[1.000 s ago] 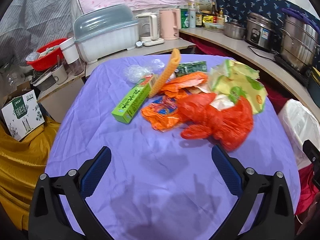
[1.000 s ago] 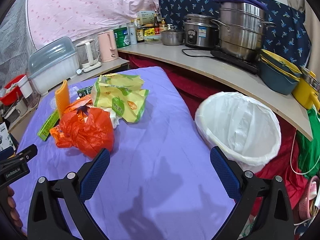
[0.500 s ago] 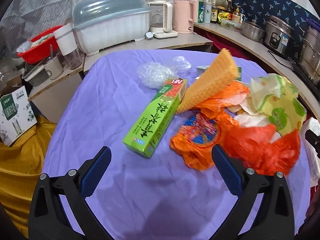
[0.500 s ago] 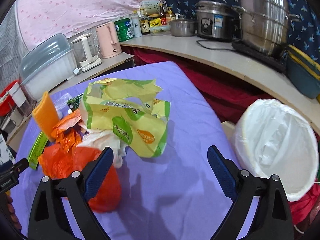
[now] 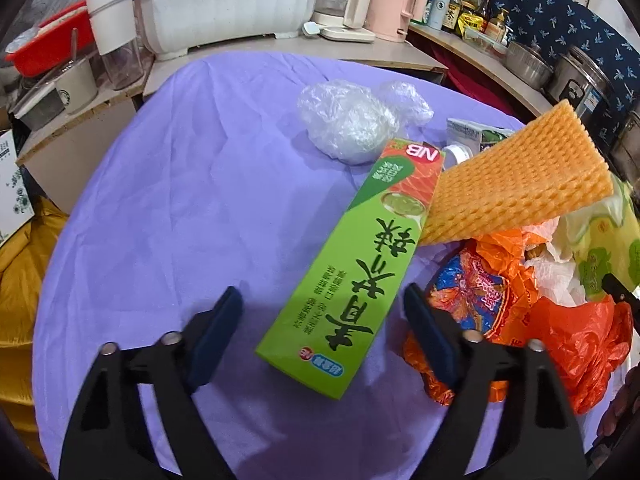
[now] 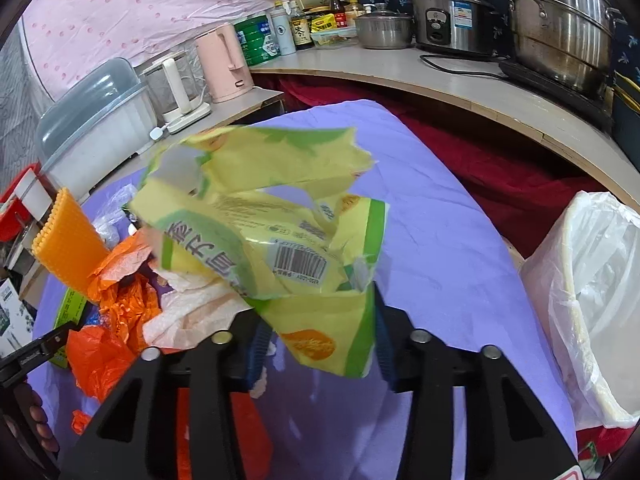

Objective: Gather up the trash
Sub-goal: 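Grasp the yellow-green snack bag with the right tool while the left tool grasps the green toothpaste box, then carry the green box over the bin and open the left tool, then lower the snack bag into the bin and open the right tool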

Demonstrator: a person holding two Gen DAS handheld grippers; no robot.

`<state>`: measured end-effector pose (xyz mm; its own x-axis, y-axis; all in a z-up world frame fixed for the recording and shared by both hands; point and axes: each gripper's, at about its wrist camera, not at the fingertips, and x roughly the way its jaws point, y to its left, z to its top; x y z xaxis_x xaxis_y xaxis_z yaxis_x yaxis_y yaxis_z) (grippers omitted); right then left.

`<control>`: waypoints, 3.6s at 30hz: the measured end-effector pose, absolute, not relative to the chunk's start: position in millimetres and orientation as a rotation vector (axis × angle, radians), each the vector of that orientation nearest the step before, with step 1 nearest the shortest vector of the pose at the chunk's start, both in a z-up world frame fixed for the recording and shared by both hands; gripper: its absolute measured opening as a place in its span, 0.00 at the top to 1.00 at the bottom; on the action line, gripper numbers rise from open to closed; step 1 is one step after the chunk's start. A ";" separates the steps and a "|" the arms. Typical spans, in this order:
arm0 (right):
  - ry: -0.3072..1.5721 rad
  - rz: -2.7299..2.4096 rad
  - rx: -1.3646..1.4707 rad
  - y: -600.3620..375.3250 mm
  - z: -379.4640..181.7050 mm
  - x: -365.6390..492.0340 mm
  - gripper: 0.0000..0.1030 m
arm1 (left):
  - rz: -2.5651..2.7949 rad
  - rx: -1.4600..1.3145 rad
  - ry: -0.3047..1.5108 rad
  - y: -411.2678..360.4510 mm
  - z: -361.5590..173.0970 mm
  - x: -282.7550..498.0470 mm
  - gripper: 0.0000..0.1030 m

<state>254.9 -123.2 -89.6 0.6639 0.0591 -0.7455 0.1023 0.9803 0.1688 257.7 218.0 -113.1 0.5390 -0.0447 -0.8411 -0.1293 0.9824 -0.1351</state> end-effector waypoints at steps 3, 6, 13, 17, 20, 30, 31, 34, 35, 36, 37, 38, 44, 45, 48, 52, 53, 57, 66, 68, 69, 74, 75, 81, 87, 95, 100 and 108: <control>0.839 -0.009 0.198 -119.2 -85.6 252.5 0.74 | 0.032 -0.182 1.003 214.2 -111.7 256.8 0.45; 0.819 -0.004 0.192 -117.8 -76.4 244.6 0.79 | 0.023 -0.173 0.981 208.9 -104.2 251.6 0.51; 0.754 -0.011 0.204 -125.6 -47.1 220.6 0.83 | 0.012 -0.196 0.942 201.2 -78.7 231.8 0.64; 0.717 -0.027 0.211 -134.2 -28.6 198.6 0.84 | -0.005 -0.185 0.900 192.4 -57.7 211.6 0.64; 0.698 -0.041 0.226 -142.6 -19.8 183.1 0.84 | -0.021 -0.173 0.873 183.7 -41.8 195.9 0.64; 0.652 -0.092 0.258 -175.0 2.0 130.5 0.84 | -0.117 -0.137 0.809 137.6 2.4 151.7 0.64; 0.649 -0.098 0.262 -178.4 3.1 125.9 0.84 | -0.130 -0.135 0.806 131.4 5.4 149.0 0.64; 0.634 -0.121 0.275 -192.9 7.1 110.7 0.84 | -0.178 -0.118 0.794 108.8 13.8 140.0 0.64; 0.629 -0.130 0.282 -198.9 8.1 105.2 0.84 | -0.194 -0.109 0.788 100.3 16.8 137.0 0.64; 0.624 -0.141 0.290 -205.5 8.9 99.6 0.84 | -0.215 -0.100 0.782 89.3 20.1 133.1 0.64; 0.621 -0.148 0.295 -209.9 9.4 95.6 0.84 | -0.231 -0.092 0.779 81.3 22.3 130.7 0.64; 0.615 -0.164 0.305 -218.7 10.0 88.4 0.84 | -0.246 -0.085 0.776 72.9 24.4 128.6 0.64; 0.594 -0.243 0.342 -261.5 10.0 59.9 0.84 | -0.355 -0.044 0.772 13.3 32.2 114.5 0.64; 0.592 -0.262 0.351 -270.2 9.2 54.0 0.84 | -0.370 -0.039 0.772 5.3 32.7 112.8 0.64; 0.588 -0.308 0.373 -293.2 5.6 37.9 0.84 | -0.423 -0.014 0.770 -26.0 33.6 106.2 0.64; 0.584 -0.373 0.400 -323.7 -0.8 18.2 0.84 | -0.491 0.017 0.774 -65.6 33.1 100.2 0.64; 0.583 -0.384 0.404 -327.9 -2.6 14.1 0.84 | -0.503 0.021 0.776 -72.4 32.7 99.1 0.64; 0.579 -0.430 0.422 -348.4 -8.3 0.8 0.84 | -0.560 0.050 0.776 -107.4 33.0 94.0 0.64; 0.568 -0.504 0.462 -385.0 -16.0 -17.8 0.84 | -0.638 0.106 0.795 -168.2 23.9 94.2 0.64; 0.570 -0.518 0.468 -391.5 -19.0 -20.7 0.84 | -0.646 0.115 0.803 -178.6 20.6 97.5 0.64; 0.571 -0.523 0.472 -394.2 -20.6 -22.0 0.84 | -0.650 0.123 0.809 -185.9 17.6 99.7 0.64; 0.584 -0.547 0.489 -406.1 -29.2 -21.7 0.84 | -0.669 0.144 0.837 -214.3 6.3 112.3 0.64; 0.586 -0.551 0.492 -408.2 -31.1 -21.8 0.84 | -0.672 0.148 0.839 -218.3 4.5 114.2 0.64; 0.606 -0.568 0.511 -418.2 -41.9 -17.1 0.84 | -0.691 0.151 0.877 -242.9 -11.2 130.2 0.63; 0.618 -0.567 0.514 -419.0 -45.5 -9.3 0.83 | -0.661 0.131 0.882 -244.1 -18.9 142.7 0.49; 0.632 -0.521 0.495 -410.3 -47.6 13.2 0.81 | -0.589 0.093 0.880 -219.0 -18.6 154.3 0.41; 0.638 -0.484 0.476 -401.2 -47.3 34.1 0.78 | -0.545 0.096 0.872 -201.2 -19.4 155.4 0.37; 0.640 -0.429 0.446 -384.5 -45.8 72.0 0.66 | -0.484 0.100 0.852 -174.2 -18.0 157.3 0.34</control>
